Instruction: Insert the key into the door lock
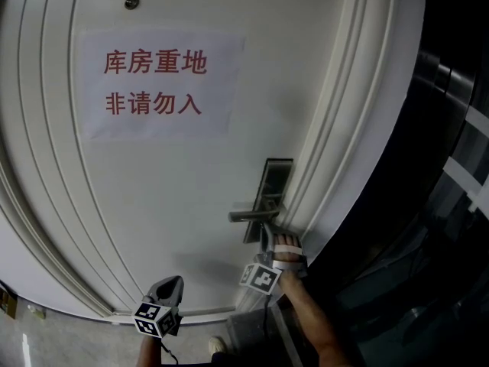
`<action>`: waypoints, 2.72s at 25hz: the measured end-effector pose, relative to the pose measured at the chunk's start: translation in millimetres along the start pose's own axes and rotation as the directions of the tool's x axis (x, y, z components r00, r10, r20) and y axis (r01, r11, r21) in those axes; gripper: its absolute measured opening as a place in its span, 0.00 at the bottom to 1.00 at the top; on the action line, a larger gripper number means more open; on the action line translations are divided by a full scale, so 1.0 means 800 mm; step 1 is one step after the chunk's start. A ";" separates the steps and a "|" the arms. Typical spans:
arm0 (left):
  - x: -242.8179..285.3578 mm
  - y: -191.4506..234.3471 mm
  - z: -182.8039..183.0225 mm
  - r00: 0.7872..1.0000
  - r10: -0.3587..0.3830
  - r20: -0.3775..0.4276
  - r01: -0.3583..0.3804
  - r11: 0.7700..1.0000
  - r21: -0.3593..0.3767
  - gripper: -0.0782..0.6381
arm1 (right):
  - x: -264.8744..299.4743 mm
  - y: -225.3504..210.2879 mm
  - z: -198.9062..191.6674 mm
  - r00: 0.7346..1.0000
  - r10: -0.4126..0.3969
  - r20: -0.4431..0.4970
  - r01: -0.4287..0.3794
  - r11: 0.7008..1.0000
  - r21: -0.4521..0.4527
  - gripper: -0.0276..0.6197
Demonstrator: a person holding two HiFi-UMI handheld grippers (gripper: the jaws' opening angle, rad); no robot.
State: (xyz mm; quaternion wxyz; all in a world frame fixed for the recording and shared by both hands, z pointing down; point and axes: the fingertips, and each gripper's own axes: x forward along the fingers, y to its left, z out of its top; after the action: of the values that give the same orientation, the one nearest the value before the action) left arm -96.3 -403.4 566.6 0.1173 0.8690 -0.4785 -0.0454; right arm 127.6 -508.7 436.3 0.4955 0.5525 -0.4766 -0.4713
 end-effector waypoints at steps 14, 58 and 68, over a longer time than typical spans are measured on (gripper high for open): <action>-0.012 -0.001 0.003 1.000 -0.003 -0.001 0.003 1.000 0.000 0.11 | -0.009 0.007 0.003 1.000 0.018 0.010 -0.018 0.999 0.040 0.24; -0.052 -0.060 0.011 0.997 -0.068 -0.031 0.072 0.989 0.130 0.11 | -0.140 0.064 0.010 0.940 0.156 0.305 -0.340 0.316 0.886 0.05; -0.058 -0.077 0.014 0.998 -0.060 -0.019 0.063 0.984 0.164 0.11 | -0.189 0.091 0.012 0.908 0.129 0.399 -0.415 0.137 0.899 0.05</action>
State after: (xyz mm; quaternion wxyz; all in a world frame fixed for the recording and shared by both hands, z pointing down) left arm -72.4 -334.6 538.9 0.0472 0.8904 -0.4527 -0.0032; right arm 98.4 -363.1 515.7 0.0529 0.5842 -0.8096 -0.0226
